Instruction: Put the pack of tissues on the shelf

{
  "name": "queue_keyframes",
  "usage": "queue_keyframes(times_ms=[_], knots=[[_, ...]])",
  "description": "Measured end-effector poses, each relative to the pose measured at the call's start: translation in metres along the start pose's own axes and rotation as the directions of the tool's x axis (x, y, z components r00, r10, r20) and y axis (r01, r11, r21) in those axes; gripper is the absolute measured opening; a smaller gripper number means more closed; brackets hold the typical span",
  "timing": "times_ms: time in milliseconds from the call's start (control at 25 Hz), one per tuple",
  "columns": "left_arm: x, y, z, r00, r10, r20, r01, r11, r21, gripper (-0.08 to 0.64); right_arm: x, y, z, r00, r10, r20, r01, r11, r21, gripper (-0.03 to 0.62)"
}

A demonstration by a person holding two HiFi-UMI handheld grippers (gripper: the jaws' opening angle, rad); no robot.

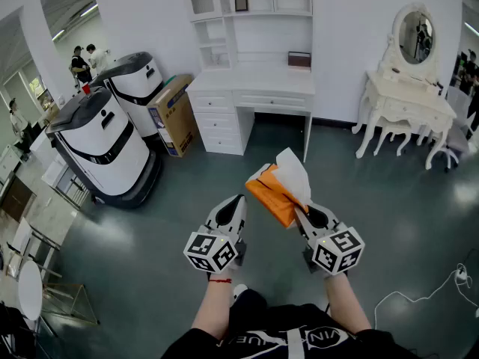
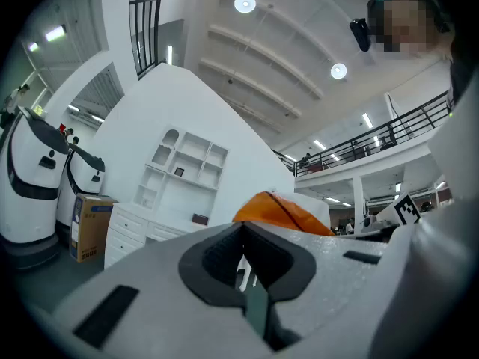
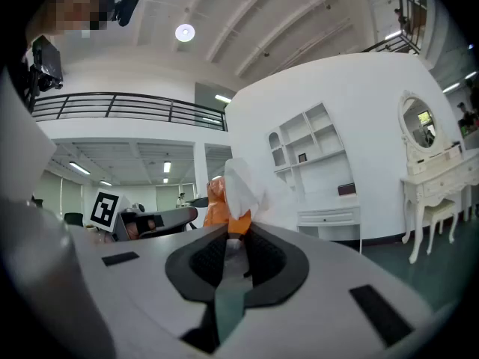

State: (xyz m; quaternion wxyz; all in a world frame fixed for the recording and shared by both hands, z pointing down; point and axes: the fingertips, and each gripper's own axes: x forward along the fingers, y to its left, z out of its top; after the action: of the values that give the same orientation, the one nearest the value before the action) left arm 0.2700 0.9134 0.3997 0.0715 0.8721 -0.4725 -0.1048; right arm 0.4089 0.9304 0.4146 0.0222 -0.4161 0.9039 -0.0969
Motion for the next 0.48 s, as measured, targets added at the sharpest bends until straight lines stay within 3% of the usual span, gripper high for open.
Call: queue_keyframes(times_ms=[240,480], knots=[[0.005,0.005,-0.011,1.000,0.001,-0.021,-0.001,1.000,0.010,0.006,0.006,-0.009,-0.008,1.000,-0.009,0.005,0.009,1.000,0.021,0.026],[0.022,0.041,-0.015,1.000,0.011,-0.027,-0.011,1.000,-0.011,0.006,0.044,-0.018,-0.012,1.000,-0.006,-0.015,0.006,1.000,0.013,0.026]])
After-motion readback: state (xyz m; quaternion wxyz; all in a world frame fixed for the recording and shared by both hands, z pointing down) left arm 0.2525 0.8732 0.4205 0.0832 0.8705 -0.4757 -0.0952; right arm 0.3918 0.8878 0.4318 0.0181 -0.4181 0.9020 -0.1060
